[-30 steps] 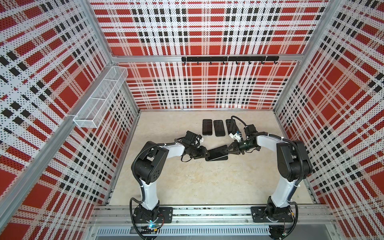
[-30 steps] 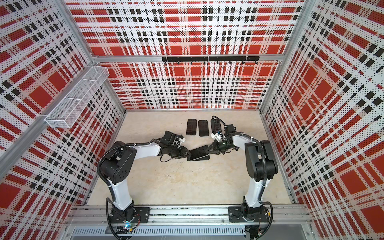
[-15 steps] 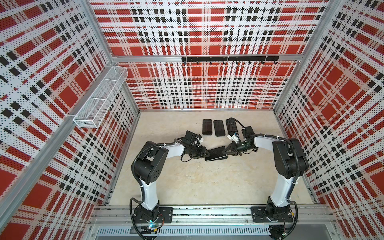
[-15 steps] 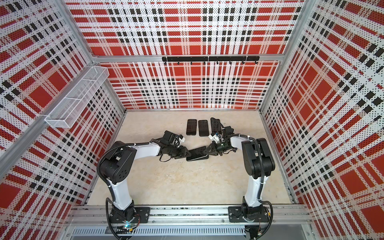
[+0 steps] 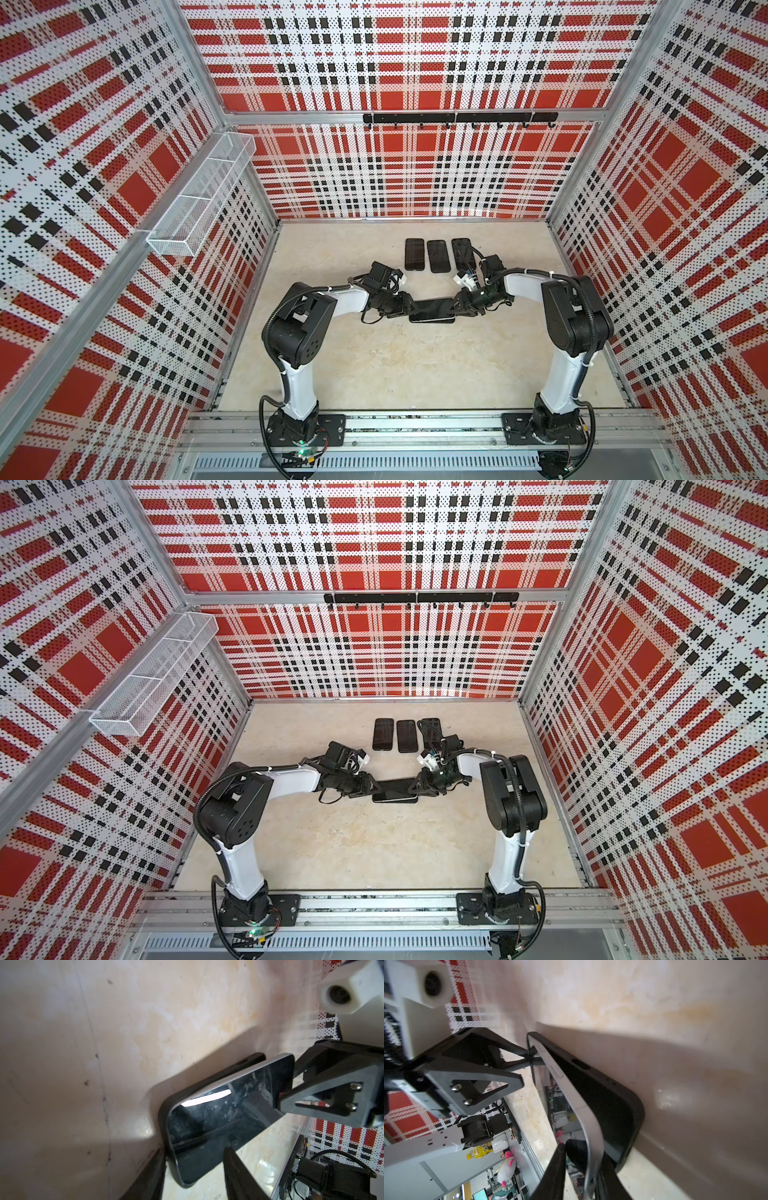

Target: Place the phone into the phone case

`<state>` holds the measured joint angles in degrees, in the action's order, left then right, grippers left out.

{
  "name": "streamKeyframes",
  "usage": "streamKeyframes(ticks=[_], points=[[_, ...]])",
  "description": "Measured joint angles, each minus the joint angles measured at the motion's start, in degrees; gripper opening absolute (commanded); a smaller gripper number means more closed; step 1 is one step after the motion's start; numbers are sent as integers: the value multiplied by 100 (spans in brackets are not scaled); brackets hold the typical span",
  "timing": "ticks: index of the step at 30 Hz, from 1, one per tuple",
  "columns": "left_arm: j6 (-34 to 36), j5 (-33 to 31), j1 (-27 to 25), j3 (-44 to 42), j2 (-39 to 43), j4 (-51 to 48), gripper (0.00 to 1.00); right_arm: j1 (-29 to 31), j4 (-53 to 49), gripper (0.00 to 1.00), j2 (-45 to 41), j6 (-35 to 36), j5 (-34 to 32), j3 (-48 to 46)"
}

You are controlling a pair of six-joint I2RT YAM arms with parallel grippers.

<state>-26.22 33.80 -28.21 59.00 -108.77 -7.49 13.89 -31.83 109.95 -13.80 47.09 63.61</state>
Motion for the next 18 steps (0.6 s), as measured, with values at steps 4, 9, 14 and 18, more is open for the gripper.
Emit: streamKeyframes(ticks=[4,9,14,18], points=[[90,-13,-2,28,-2,-70,48,144,-264,36,-2,114,-470,214],[214,-74,-22,66,-2,-164,47,254,-592,40,-26,234,-997,555],[323,-229,-50,153,-2,-337,47,289,-949,41,-79,302,-1495,802],[361,-264,-72,181,-4,-391,46,319,-1193,40,-101,376,-1768,970]])
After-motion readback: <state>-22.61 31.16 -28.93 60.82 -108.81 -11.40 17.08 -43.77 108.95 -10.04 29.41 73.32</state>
